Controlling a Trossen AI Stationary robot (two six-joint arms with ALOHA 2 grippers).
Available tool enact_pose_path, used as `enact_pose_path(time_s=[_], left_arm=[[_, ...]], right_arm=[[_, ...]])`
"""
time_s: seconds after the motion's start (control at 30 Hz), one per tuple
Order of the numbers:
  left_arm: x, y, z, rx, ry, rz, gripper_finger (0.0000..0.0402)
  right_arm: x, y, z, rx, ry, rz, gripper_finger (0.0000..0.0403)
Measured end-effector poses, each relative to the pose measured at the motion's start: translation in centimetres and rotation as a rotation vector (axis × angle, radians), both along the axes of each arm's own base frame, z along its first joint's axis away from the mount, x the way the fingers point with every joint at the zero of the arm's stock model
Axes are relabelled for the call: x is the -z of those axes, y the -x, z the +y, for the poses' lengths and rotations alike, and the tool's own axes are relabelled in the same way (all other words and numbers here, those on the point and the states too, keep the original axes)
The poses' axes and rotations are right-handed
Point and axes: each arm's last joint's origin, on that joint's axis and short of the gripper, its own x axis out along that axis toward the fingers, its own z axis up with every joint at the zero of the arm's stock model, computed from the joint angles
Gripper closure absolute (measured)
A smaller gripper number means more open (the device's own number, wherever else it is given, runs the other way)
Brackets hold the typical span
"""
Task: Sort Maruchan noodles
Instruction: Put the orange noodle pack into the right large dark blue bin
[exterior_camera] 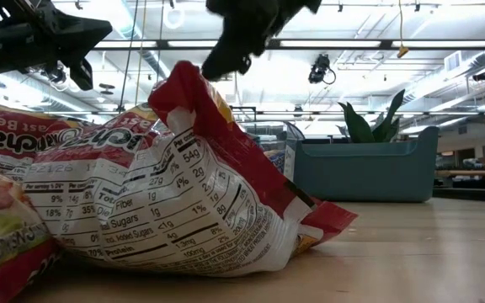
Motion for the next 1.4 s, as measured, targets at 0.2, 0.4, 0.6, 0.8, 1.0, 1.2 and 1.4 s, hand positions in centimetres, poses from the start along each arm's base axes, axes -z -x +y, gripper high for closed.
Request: enact_pose_path(time_s=[0.2,0.4,0.6,0.8,1.0,1.2,1.4], left_arm=[[0.0,0.0,0.0,-0.001,0.000,0.000,0.0377],[0.0,0.0,0.0,0.000,0.000,0.000,0.0377],[0.0,0.0,0.0,0.000,0.000,0.000,0.0377],[0.0,0.0,0.0,0.000,0.000,0.000,0.0377],[0.0,0.0,0.0,0.000,0.000,0.000,0.0377],[0.0,0.0,0.0,-0.018,0.000,-0.002,0.0377],[0.0,0.1,0.3,-0.107,0.024,-0.007,0.0377]], right_arm=[[-1.6,2.7,1.9,-0.003,-0.030,0.081,0.0248],[0.8,5.9,5.4,0.012,0.098,0.064,0.0249],[1.9,10.1,7.1,0.079,0.134,-0.094,0.0249],[2.3,14.3,7.2,0.078,0.102,-0.246,0.0249],[3.1,18.7,5.8,0.142,0.079,-0.404,0.0250],[3.3,22.5,3.8,0.206,0.046,-0.528,0.0250],[3.3,25.4,1.5,0.231,-0.019,-0.609,0.0250]])
